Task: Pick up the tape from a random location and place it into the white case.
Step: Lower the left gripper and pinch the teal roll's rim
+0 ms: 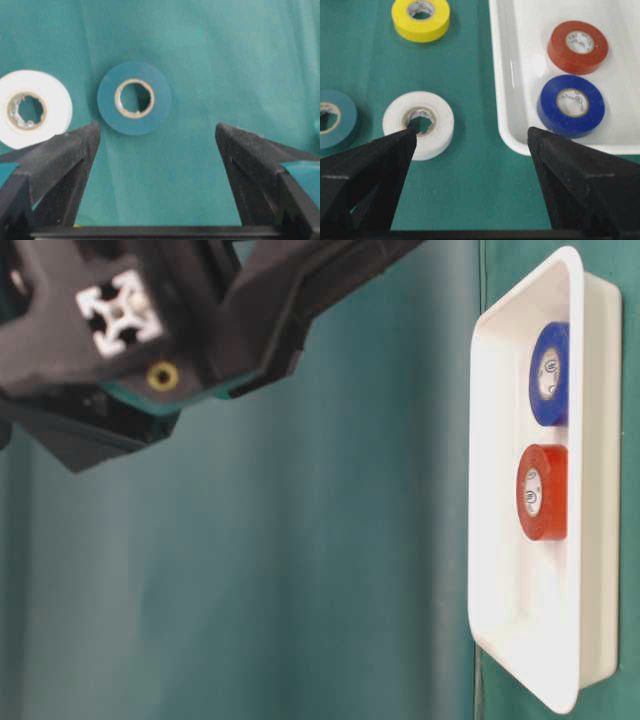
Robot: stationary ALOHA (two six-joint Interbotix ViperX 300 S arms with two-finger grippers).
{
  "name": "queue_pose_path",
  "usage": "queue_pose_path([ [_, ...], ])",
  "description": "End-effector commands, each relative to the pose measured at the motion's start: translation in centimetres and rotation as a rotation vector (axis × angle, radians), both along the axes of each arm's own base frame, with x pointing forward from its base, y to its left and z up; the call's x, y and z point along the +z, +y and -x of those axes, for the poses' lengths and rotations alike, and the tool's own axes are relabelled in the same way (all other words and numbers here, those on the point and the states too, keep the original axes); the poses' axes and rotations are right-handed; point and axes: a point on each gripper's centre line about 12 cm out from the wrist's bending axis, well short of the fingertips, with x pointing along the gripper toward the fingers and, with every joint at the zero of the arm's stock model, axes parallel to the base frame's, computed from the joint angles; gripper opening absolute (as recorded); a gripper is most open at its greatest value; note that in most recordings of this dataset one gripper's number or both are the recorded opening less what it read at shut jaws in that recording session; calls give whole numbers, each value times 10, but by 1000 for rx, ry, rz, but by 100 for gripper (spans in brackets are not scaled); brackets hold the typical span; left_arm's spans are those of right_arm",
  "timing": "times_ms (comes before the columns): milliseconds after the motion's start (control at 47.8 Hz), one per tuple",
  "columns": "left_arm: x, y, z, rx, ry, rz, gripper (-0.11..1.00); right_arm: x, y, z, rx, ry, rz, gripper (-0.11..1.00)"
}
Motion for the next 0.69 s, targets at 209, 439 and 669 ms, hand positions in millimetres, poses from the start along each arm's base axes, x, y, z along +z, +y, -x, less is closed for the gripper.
queue_pose_path([
  [209, 19, -2, 2, -3, -48, 10, 97, 10, 0, -4, 1, -24, 3, 88],
  [439, 17, -2, 2, -2, -46, 12, 97, 10, 0, -4, 1, -23, 4, 88],
  [669, 15, -3, 2, -4, -42, 10, 97, 10, 0, -4, 2, -24, 3, 88],
])
